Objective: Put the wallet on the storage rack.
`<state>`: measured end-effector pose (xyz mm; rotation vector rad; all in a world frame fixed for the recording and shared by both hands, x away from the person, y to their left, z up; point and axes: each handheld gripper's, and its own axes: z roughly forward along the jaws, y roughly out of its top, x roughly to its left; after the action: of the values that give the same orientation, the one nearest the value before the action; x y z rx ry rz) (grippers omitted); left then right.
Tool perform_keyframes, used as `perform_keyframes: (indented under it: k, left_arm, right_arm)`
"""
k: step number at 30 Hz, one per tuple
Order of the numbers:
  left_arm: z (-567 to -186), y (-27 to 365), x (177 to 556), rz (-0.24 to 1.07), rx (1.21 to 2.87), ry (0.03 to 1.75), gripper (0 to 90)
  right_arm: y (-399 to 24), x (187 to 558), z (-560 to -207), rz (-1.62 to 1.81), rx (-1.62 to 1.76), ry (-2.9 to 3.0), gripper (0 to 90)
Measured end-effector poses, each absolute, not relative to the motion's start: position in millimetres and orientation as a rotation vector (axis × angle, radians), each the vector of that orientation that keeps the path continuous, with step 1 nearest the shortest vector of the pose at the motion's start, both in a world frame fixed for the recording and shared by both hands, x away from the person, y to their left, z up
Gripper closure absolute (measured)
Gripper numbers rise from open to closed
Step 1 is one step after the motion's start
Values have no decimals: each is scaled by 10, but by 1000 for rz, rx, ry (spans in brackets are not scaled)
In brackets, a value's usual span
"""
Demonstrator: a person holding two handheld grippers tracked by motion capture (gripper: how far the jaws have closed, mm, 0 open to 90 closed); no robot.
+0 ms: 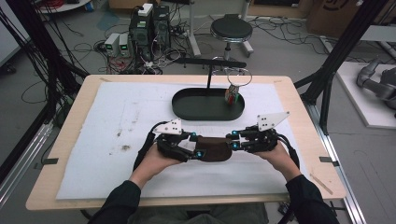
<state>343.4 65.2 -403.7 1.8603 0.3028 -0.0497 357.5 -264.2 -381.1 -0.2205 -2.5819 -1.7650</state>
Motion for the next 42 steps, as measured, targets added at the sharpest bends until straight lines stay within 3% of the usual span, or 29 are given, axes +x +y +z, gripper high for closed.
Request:
perform_keyframes:
  k: [21,24,28,34,42]
  left_arm:
    - [-4037,652,3434,-51,1853,264,633]
    - [-4026,653,3423,-28,1857,248,649]
    - [-4016,666,3416,0,1872,248,656]
    - [-3957,702,3422,20,1865,244,660]
    - [-3823,766,3441,58,1856,235,661]
  right_arm:
    - [-2637,3570,-3803,-1766,-217,-2571,702]
    - [-2640,3573,-3800,-1777,-228,-2581,669]
    - [-2681,3578,-3777,-1822,-282,-2577,541]
    - [-2824,3603,-3731,-1890,-400,-2564,435]
    - [-2983,3662,-3720,-1930,-581,-2593,350]
